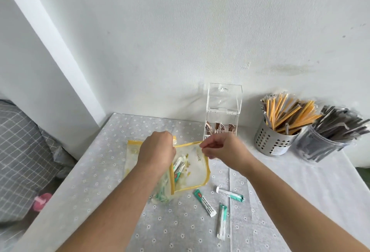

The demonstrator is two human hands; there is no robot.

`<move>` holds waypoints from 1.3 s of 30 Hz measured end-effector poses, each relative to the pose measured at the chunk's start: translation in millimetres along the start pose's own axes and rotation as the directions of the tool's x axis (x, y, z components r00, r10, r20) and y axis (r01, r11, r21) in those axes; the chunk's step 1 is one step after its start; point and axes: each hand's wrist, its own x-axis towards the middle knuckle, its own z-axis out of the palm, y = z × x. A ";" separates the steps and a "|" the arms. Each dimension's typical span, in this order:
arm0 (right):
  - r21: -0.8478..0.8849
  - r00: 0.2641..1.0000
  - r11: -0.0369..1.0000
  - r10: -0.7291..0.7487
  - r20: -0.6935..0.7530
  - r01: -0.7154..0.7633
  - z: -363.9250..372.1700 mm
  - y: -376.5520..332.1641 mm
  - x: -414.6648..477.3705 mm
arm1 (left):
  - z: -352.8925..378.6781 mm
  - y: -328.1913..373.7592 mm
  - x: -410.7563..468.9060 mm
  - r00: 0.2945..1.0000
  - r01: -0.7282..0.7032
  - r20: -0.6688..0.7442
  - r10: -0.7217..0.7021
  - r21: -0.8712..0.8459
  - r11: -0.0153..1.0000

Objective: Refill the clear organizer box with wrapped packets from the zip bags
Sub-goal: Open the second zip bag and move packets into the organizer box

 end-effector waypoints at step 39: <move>-0.659 0.820 0.719 0.231 0.524 0.219 133.4 29.2 66.2 | -9.4 -27.2 -20.1 1.000 0.012 0.021 -0.011 -0.052 0.999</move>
